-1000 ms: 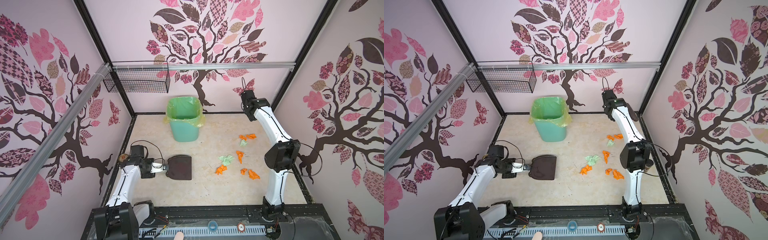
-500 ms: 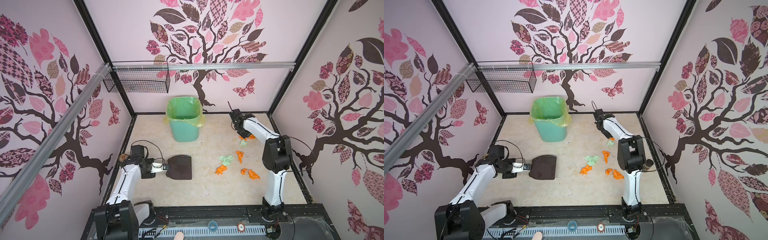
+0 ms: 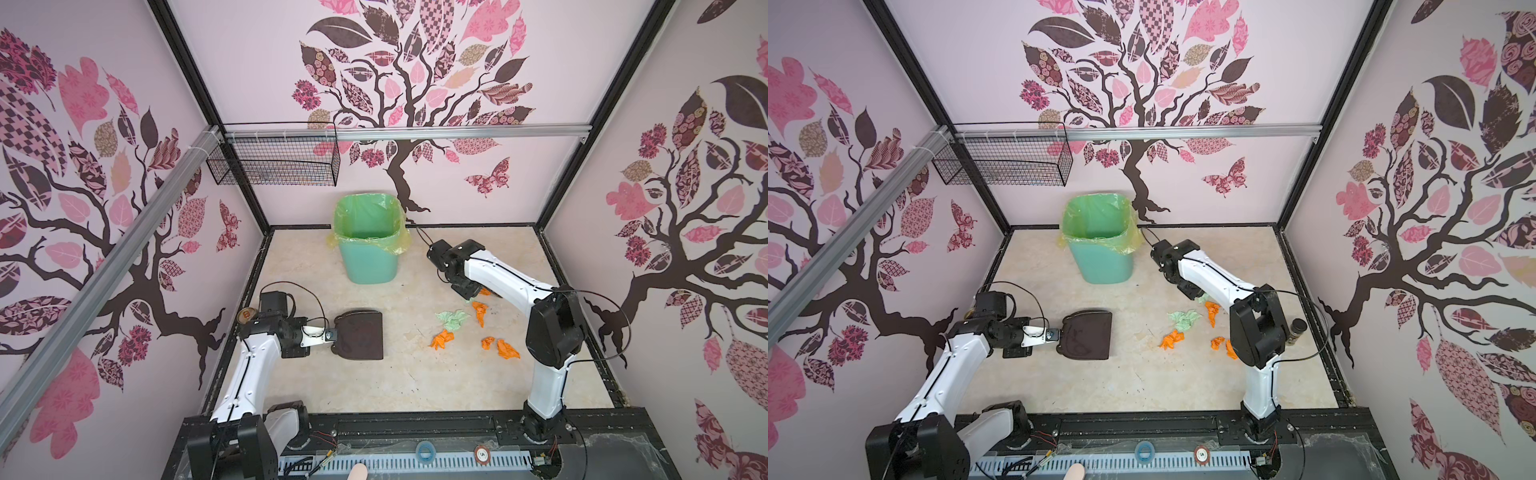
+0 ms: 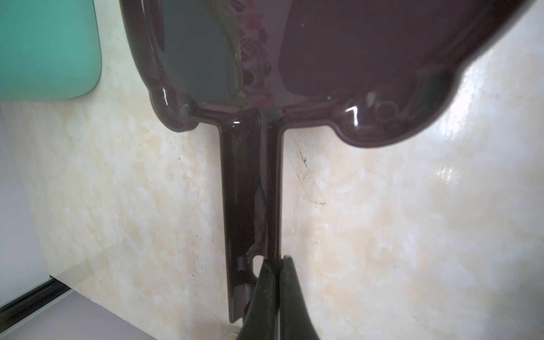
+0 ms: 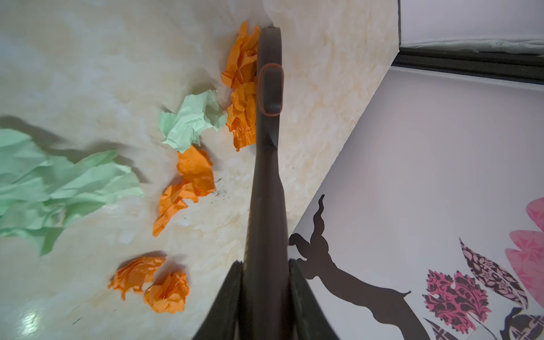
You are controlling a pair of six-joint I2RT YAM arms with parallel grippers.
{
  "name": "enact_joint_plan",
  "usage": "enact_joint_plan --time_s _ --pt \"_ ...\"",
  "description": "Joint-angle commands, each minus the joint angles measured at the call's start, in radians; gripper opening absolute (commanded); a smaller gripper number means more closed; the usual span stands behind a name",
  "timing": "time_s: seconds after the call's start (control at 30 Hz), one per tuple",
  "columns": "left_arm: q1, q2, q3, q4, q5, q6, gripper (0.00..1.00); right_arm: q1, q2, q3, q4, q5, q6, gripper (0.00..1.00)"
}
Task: Sweep away the paper scraps from the table
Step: 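Sweep scraps toward the dustpan with the right gripper while the left positions it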
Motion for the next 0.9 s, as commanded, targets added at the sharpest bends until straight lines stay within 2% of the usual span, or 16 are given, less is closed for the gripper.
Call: enact_joint_plan --time_s 0.0,0.1,0.2,0.3,0.37,0.47,0.6,0.7,0.87 --pt "-0.006 -0.025 -0.037 -0.015 0.008 -0.007 0.00 0.077 -0.030 0.033 -0.155 -0.132 0.126 0.00" --pt "-0.012 -0.030 -0.061 -0.001 0.002 -0.025 0.00 0.158 -0.013 0.094 -0.205 -0.179 0.185 0.00" --pt "-0.036 -0.031 -0.090 0.016 -0.014 -0.055 0.00 0.253 -0.014 0.139 -0.194 -0.168 0.216 0.00" --pt "-0.077 -0.045 -0.115 0.032 -0.018 -0.099 0.00 0.253 0.028 0.270 -0.250 -0.164 0.286 0.00" --pt "-0.117 -0.047 -0.116 0.035 -0.025 -0.144 0.00 0.240 0.038 0.307 -0.256 -0.108 0.312 0.00" --pt "-0.183 -0.034 -0.113 0.048 -0.049 -0.204 0.00 0.168 0.032 0.323 -0.258 -0.084 0.384 0.00" --pt "-0.263 -0.023 -0.160 0.134 -0.107 -0.244 0.00 0.076 -0.036 0.240 -0.258 -0.076 0.457 0.00" --pt "-0.271 0.022 -0.179 0.238 -0.155 -0.233 0.00 0.041 -0.103 0.130 -0.258 -0.078 0.480 0.00" --pt "-0.256 0.167 -0.084 0.263 -0.178 -0.235 0.00 0.024 -0.190 0.042 -0.237 -0.124 0.505 0.00"
